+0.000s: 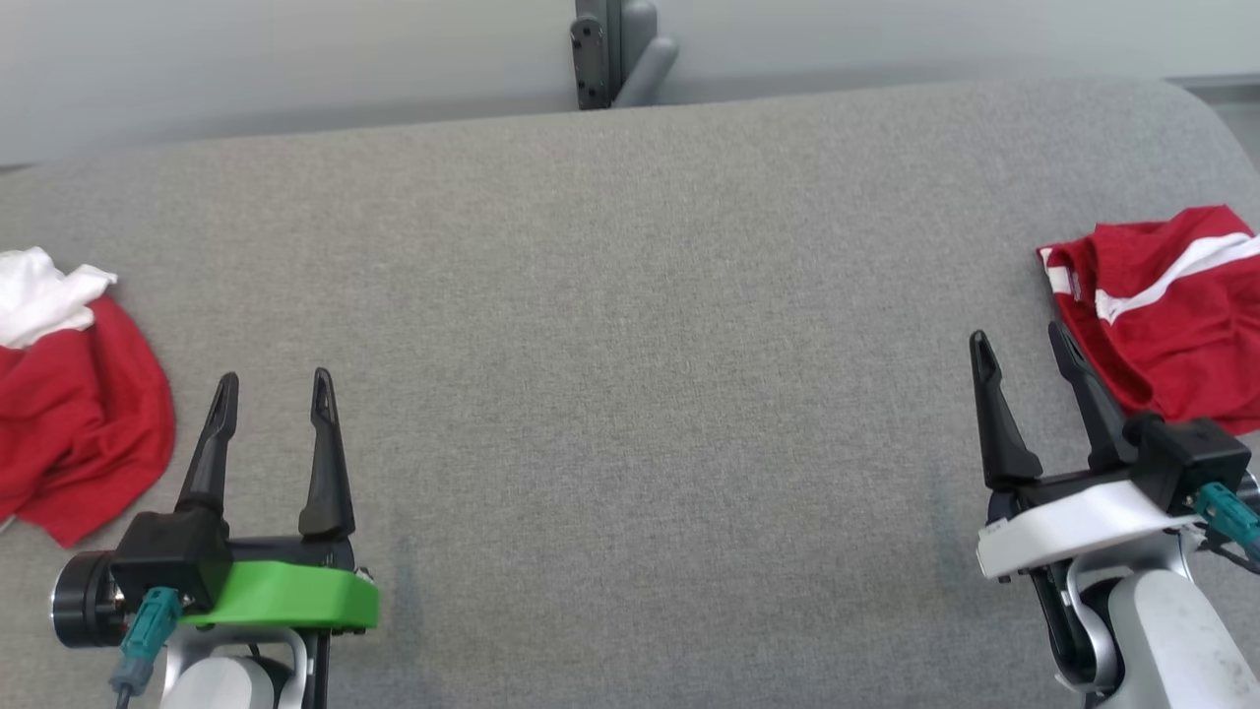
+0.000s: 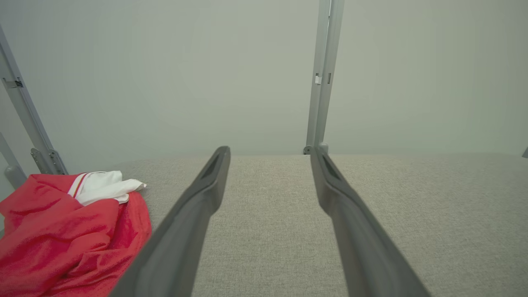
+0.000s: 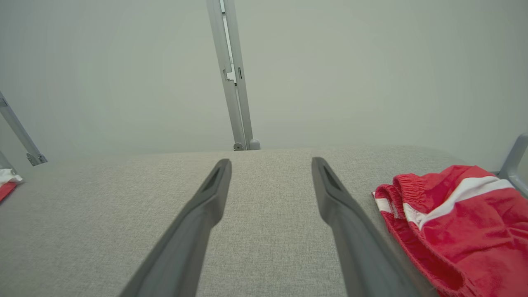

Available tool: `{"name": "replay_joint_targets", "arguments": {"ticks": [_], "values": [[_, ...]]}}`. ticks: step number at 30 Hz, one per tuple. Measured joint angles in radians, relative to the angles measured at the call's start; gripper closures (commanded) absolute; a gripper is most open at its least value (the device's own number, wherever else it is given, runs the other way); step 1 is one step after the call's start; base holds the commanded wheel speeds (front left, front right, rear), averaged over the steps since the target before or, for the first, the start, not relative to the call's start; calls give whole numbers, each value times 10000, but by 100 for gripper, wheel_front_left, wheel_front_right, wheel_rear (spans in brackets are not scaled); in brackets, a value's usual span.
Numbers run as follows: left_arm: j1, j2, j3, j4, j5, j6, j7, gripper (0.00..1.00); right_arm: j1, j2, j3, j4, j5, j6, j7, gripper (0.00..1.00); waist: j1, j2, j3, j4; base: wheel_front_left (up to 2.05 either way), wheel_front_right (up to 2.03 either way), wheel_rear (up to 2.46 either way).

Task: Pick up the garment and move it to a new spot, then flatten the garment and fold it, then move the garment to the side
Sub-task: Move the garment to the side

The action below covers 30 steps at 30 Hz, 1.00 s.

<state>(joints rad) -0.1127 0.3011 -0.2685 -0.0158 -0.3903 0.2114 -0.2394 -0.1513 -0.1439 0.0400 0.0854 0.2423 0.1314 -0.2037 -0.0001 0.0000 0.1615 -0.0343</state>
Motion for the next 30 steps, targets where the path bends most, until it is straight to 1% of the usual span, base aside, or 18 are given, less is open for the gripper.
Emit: {"name": "replay_joint_targets", "arguments": {"ticks": [8,17,22,30], "values": [[463,111,-232,197,-44,-94,94,0,941,82,-362,-445,-180,0,203,0,0,0,-816,209,0,0,0],[717,176,-341,374,-245,-150,270,0,1814,213,-621,-995,-253,0,537,0,0,0,-1437,203,0,0,0],[838,222,-345,399,-316,-148,362,0,2002,238,-631,-1191,-268,0,619,0,0,0,-1624,137,0,0,0],[867,270,-368,387,-376,-125,435,0,2082,251,-709,-1285,-261,0,648,0,1,0,-1629,97,0,0,0]]}}
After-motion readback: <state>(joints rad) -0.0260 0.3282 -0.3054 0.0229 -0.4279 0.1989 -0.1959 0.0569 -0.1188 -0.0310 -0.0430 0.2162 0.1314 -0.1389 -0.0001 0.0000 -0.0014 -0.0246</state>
